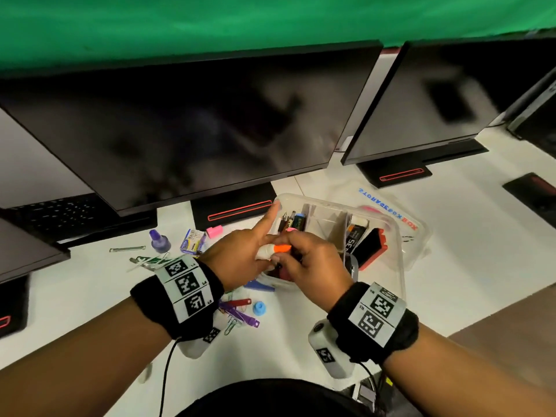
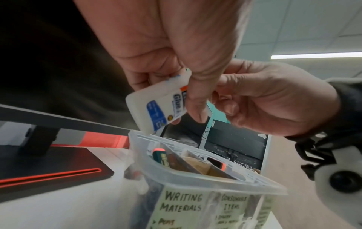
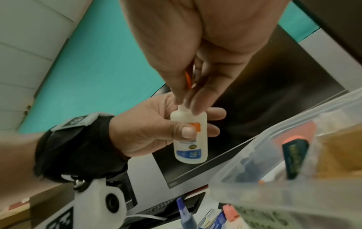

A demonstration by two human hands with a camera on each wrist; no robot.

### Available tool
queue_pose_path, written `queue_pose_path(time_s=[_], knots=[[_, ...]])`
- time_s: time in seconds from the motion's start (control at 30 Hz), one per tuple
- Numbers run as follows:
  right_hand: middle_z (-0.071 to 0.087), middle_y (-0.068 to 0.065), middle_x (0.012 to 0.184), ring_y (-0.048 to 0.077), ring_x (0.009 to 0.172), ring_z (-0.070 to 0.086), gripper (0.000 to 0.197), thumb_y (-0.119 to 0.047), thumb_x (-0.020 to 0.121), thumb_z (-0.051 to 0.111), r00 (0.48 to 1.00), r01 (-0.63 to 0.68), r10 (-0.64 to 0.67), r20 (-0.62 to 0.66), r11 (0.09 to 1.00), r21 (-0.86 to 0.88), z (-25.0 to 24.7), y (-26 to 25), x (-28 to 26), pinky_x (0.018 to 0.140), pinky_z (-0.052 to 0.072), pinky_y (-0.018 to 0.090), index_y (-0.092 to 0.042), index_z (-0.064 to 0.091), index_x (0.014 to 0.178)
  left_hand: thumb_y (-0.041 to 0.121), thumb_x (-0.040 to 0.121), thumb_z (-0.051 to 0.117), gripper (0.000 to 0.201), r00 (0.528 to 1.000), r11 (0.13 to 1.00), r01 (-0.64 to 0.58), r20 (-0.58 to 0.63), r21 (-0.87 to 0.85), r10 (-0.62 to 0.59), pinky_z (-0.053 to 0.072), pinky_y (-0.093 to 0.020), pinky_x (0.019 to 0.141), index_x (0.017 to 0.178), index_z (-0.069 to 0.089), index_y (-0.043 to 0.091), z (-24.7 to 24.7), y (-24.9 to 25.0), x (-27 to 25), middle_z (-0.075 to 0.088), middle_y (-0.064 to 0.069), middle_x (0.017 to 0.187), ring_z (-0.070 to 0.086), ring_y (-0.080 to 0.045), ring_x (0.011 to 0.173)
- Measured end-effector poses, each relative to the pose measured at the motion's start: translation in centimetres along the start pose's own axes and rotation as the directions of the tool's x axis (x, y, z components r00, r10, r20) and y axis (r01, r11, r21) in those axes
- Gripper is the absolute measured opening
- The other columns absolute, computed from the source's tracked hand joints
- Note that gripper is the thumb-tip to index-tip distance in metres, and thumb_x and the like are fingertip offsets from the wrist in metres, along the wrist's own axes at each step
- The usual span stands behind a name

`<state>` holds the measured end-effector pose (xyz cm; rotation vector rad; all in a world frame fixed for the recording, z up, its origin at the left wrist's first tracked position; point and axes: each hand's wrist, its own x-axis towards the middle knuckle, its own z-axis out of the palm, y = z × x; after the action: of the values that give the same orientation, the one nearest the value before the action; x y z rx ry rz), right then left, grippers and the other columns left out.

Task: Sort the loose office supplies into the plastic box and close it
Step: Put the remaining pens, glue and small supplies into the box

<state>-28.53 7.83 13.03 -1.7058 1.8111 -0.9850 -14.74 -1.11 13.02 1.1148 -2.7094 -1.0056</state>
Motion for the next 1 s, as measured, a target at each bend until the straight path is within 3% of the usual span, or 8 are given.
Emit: queue_pose_path(time_s=[0.17, 0.3, 0.4, 0.5, 0.6, 0.73, 0.8, 1.0], knots=[[0.062, -0.01, 0.074, -0.002, 0.062, 0.055, 0.005, -0.018, 0.084, 0.068, 0.991, -0.121, 0.118, -0.066, 0.992, -0.043, -4.3, 1.8, 0.0, 0.061, 0.043, 0.013, -0.02, 0.066, 0.088, 0.031, 0.083, 0.068, 0.092, 0.996, 0.994, -0.047, 0.086, 0.1, 0.038, 0.038, -0.028, 0.105, 0.148, 0.004, 0.039, 0.8, 0.1, 1.3, 0.047, 0.006, 0.143, 0.047, -0.018, 0.129], [0.062, 0.0, 0.064, 0.013, 0.057, 0.058, 0.018, -0.019, 0.083, 0.068, 0.951, -0.286, 0.265, -0.162, 0.95, -0.127, -8.4, 3.4, 0.3, 0.054, 0.047, 0.024, -0.018, 0.053, 0.073, 0.039, 0.088, 0.06, 0.049, 0.98, 0.949, -0.107, 0.191, 0.297, 0.051, 0.03, -0.026, 0.11, 0.135, 0.046, 0.034, 1.1, -1.6, 1.4, 0.045, 0.007, 0.145, 0.036, -0.009, 0.137], [0.061, 0.008, 0.063, 0.023, 0.058, 0.062, 0.02, -0.016, 0.081, 0.064, 0.91, -0.415, 0.38, -0.166, 0.847, -0.333, -10.1, 5.2, 0.7, 0.052, 0.05, 0.028, -0.013, 0.05, 0.068, 0.035, 0.092, 0.054, 0.032, 0.962, 0.941, -0.131, 0.269, 0.312, 0.045, 0.029, -0.024, 0.109, 0.122, 0.061, 0.029, 1.2, -1.8, 1.4, 0.047, 0.008, 0.144, 0.029, -0.006, 0.14], [0.065, 0.014, 0.071, 0.033, 0.063, 0.069, 0.011, -0.008, 0.08, 0.054, 0.825, -0.525, 0.563, -0.055, 0.726, -0.445, -10.1, 7.0, 0.8, 0.056, 0.057, 0.037, -0.01, 0.053, 0.069, 0.031, 0.093, 0.052, 0.026, 0.955, 0.942, -0.143, 0.292, 0.303, 0.051, 0.041, -0.029, 0.1, 0.113, 0.067, 0.026, 1.6, -1.4, 1.5, 0.063, 0.008, 0.124, 0.052, -0.013, 0.123], [0.063, 0.007, 0.063, 0.024, 0.05, 0.064, 0.013, -0.01, 0.082, 0.05, 0.729, -0.567, 0.684, 0.04, 0.635, -0.525, -9.3, 8.5, 0.8, 0.052, 0.056, 0.031, -0.004, 0.061, 0.086, 0.029, 0.091, 0.055, 0.022, 0.961, 0.953, -0.113, 0.273, 0.282, 0.033, 0.047, -0.029, 0.091, 0.108, 0.07, 0.025, 1.9, -1.6, 1.4, 0.069, 0.006, 0.109, 0.06, -0.015, 0.103], [0.06, 0.002, 0.047, 0.014, 0.039, 0.057, 0.015, -0.011, 0.085, 0.055, 0.613, -0.639, 0.786, 0.084, 0.555, -0.533, -8.9, 8.9, 1.8, 0.043, 0.049, 0.021, -0.009, 0.06, 0.07, 0.029, 0.091, 0.057, 0.022, 0.962, 0.969, -0.071, 0.273, 0.238, 0.004, 0.047, -0.029, 0.088, 0.108, 0.07, 0.022, 2.0, -1.4, 1.3, 0.069, 0.002, 0.107, 0.059, -0.016, 0.1], [0.059, -0.001, 0.038, 0.012, 0.037, 0.056, 0.014, -0.011, 0.085, 0.055, 0.566, -0.664, 0.818, 0.104, 0.526, -0.531, -8.9, 9.1, 2.3, 0.045, 0.049, 0.021, -0.008, 0.062, 0.074, 0.027, 0.09, 0.058, 0.021, 0.965, 0.976, -0.055, 0.263, 0.21, -0.002, 0.047, -0.029, 0.088, 0.106, 0.071, 0.021, 1.9, -1.5, 1.2, 0.069, 0.001, 0.106, 0.059, -0.016, 0.101], [0.062, 0.01, 0.062, 0.017, 0.041, 0.059, 0.018, -0.008, 0.089, 0.051, 0.483, -0.73, 0.871, 0.087, 0.456, -0.509, -8.1, 10.4, 3.1, 0.049, 0.05, 0.026, 0.004, 0.058, 0.102, 0.027, 0.09, 0.059, 0.022, 0.964, 0.982, -0.059, 0.264, 0.177, 0.01, 0.049, -0.031, 0.09, 0.107, 0.07, 0.021, 2.2, -1.7, 0.8, 0.068, 0.001, 0.107, 0.059, -0.017, 0.101]])
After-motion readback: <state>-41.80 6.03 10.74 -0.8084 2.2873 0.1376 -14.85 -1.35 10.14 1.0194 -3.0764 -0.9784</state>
